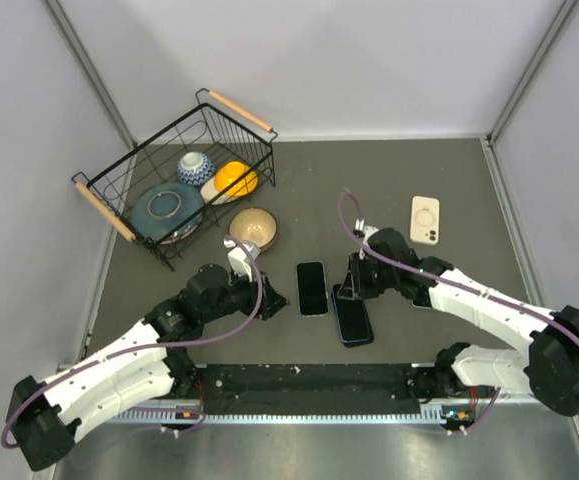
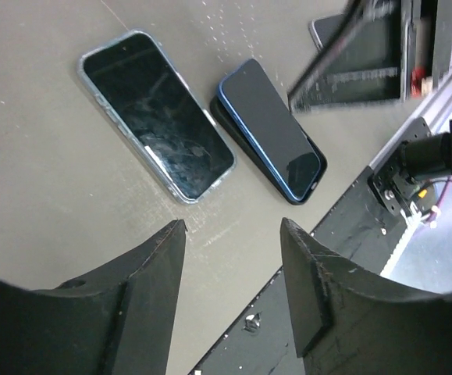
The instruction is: Put the phone into the phone case
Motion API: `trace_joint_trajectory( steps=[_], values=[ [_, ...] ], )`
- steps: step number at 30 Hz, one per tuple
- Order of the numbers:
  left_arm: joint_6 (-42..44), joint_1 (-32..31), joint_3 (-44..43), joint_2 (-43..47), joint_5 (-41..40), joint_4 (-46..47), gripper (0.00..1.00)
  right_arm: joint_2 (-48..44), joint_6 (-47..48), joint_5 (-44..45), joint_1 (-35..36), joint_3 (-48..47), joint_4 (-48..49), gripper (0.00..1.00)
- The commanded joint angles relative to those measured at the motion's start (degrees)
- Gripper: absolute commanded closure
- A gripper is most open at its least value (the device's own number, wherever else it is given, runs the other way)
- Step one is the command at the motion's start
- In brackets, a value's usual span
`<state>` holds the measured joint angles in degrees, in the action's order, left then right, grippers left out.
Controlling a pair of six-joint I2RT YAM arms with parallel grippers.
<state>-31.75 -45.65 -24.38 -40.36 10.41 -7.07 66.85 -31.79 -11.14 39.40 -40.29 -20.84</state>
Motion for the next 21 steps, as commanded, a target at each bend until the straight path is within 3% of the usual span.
trace_joint_trajectory(
  steps=[1,7,14,21],
  values=[
    [1.3,-0.1,-5.1,0.7,-5.3,1.0,0.36,-0.4,-4.2,-10.4,4.3,3.4,6.6,0.84],
    [0.2,-0.1,-4.0,3.6,-7.3,1.4,0.32,3.3,-9.2,-7.7,9.9,7.1,11.1,0.85],
    [-0.1,-0.1,-2.6,4.1,-7.8,0.0,0.31,4.3,-12.0,4.8,13.0,8.7,3.5,0.85],
    [1.4,-0.1,-3.4,6.5,-9.9,-2.2,0.28,1.4,-13.5,6.0,13.7,9.7,1.4,0.83]
  ],
)
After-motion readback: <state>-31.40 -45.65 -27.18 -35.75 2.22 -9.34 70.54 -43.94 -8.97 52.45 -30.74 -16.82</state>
